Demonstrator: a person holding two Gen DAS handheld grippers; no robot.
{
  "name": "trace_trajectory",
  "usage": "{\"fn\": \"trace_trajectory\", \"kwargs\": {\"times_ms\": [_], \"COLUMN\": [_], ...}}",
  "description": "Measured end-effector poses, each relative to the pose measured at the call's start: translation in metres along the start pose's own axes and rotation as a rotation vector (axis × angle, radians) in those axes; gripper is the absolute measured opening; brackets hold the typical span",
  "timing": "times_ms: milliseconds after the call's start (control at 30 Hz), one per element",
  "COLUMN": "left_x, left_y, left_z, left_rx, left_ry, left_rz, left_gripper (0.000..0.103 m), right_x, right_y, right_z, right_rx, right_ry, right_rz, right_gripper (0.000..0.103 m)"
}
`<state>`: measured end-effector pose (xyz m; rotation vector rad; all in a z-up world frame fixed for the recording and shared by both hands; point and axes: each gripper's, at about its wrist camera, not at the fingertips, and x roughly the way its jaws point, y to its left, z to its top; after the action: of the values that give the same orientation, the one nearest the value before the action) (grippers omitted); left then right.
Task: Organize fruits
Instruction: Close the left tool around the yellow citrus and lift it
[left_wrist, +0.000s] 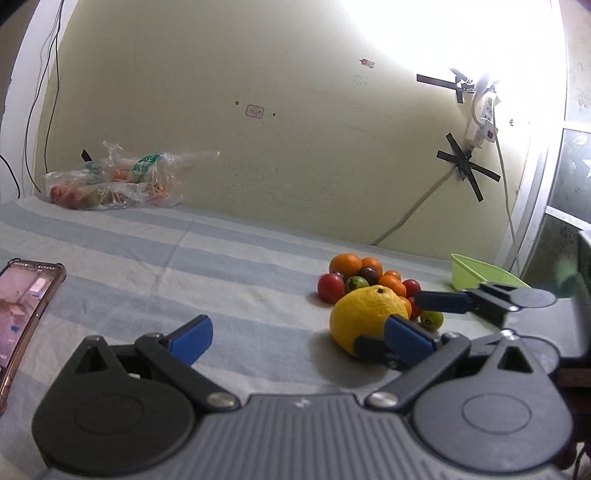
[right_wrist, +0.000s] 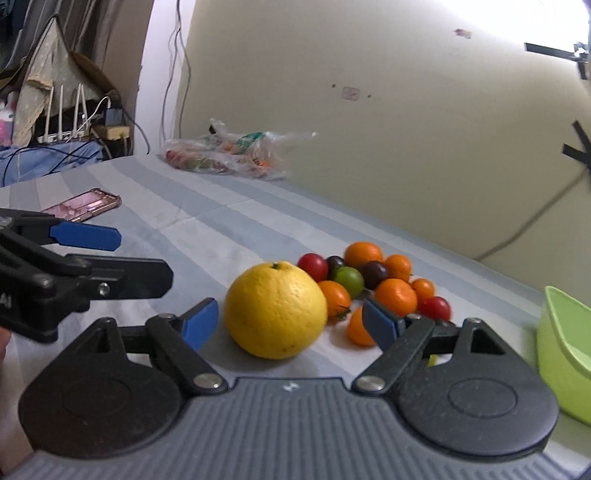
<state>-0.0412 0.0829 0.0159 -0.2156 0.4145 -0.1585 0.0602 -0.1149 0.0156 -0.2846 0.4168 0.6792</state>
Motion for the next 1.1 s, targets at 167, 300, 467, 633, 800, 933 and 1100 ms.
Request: {"fn": "trace_trajectory", "kwargs": {"times_ms": [167, 300, 467, 633, 800, 933, 1100], "left_x": [0.001, 0.002, 0.006, 0.014, 0.027, 0.041, 0.050], "left_y": [-0.001, -0.003, -0.009, -0.028, -0.054, -0.069, -0.081], "left_z": [-0.001, 0.000, 0.002, 0.007, 0.010, 0.004, -0.006], "left_rx": [0.000, 0.009, 0.040, 0.026, 0.035, 0.021, 0.027], "left_ry": [0.002, 0.012, 0.049, 0.107, 0.190, 0.281, 0.343], "left_rz": [-0.001, -0.009, -0.068, -0.231, -0.379, -0.417, -0.424], "left_gripper": [0.103, 0.102, 0.102, 0.102, 0.102, 0.103, 0.099], "right_x": [0.017, 0.007, -0.023, -0.058, -0.075, -0.071, -0.068], "right_y": [0.005, 0.001, -0.005, -0.017, -0.035, -0.037, -0.032], "right_z": [-0.003, -0.005, -0.016, -0.032, -0.041, -0.053, -0.061], "right_rx": [-0.027, 0.011, 0.028, 0.035, 0.073, 0.082, 0.043], "right_ry": [0.076, 0.077, 0.085, 0.103, 0.103, 0.112, 0.072], "right_rz": [0.009, 0.023, 0.034, 0.010, -0.028, -0.042, -0.048], "right_gripper": [0.069, 0.068, 0.068, 0.068, 0.068, 0.070, 0.068]}}
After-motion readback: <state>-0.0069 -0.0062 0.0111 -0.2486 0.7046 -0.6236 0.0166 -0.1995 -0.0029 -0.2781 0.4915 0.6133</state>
